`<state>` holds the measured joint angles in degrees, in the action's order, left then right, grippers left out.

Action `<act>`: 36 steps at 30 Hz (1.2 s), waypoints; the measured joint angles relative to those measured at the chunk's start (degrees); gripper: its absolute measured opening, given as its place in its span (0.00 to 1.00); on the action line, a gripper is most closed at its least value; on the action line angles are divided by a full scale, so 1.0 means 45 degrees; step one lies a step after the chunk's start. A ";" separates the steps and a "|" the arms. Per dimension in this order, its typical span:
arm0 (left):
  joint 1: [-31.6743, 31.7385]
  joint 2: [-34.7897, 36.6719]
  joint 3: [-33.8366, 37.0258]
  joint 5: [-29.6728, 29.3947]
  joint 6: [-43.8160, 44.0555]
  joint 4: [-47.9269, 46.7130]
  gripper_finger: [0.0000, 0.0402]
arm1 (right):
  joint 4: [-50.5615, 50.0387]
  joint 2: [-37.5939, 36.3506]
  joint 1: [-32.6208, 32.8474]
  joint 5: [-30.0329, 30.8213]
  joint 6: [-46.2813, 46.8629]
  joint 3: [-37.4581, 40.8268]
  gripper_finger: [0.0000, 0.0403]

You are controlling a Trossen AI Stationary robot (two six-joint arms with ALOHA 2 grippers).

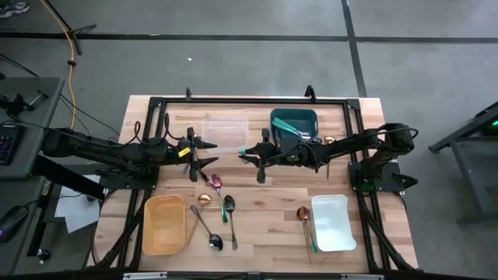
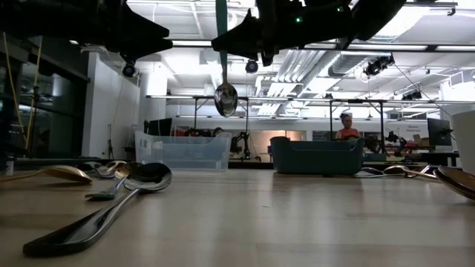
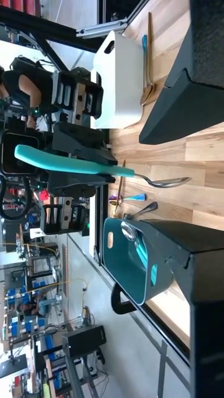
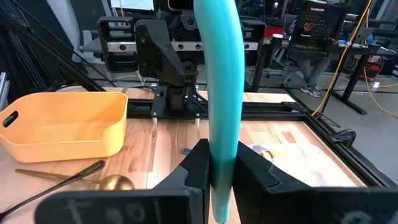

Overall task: Sort silverware by color (type)
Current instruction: Put the green spoon into the blue bin

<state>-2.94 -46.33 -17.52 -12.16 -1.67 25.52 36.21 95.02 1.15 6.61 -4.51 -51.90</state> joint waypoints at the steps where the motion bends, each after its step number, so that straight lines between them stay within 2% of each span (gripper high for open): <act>1: 0.0000 0.0000 -0.0005 0.0000 -0.0001 0.0000 0.50 | 0.0000 0.0000 0.0000 0.0000 0.0000 0.0000 0.09; 7: 0.0000 0.0000 -0.0010 0.0000 0.0000 0.0000 0.50 | -0.0022 0.0000 0.0000 0.0097 0.0186 0.0000 0.09; 10: 0.0000 0.0000 -0.0010 0.0000 0.0000 0.0000 0.50 | -0.0283 0.0000 0.0019 0.1159 0.0344 -0.0038 0.09; 13: 0.0000 0.0000 -0.0010 0.0000 0.0000 0.0000 0.50 | -0.1687 0.0005 0.0005 0.2396 0.0199 -0.0666 0.09; 16: 0.0000 0.0000 -0.0010 0.0000 0.0000 0.0000 0.50 | -0.4660 -0.0024 -0.0053 0.3478 -0.0346 -0.2213 0.09; 23: 0.0005 0.0000 -0.0010 0.0000 0.0020 -0.0010 0.50 | -1.4582 0.0014 -0.0615 0.6918 -0.0040 -0.7369 0.09; 25: 0.0004 0.0000 -0.0010 0.0000 0.0034 -0.0010 0.50 | -1.6257 0.0019 -0.1168 0.6917 0.0365 -0.8199 0.09; 29: -0.0019 0.0000 -0.0010 0.0000 0.0028 0.0047 0.50 | -1.7994 0.0021 -0.2637 0.6342 0.0995 -0.8717 0.09; 34: -0.0019 0.0000 -0.0010 0.0000 0.0019 0.0228 0.50 | -1.8098 0.0060 -0.4767 0.4590 0.1525 -0.7349 0.09; 36: -0.0019 0.0000 -0.0010 0.0000 0.0019 0.0246 0.50 | -1.8097 0.0063 -0.5410 0.4297 0.1584 -0.6648 0.09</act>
<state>-3.03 -46.33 -17.56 -12.16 -1.58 26.63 -45.23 95.31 -23.20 25.95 2.62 -81.82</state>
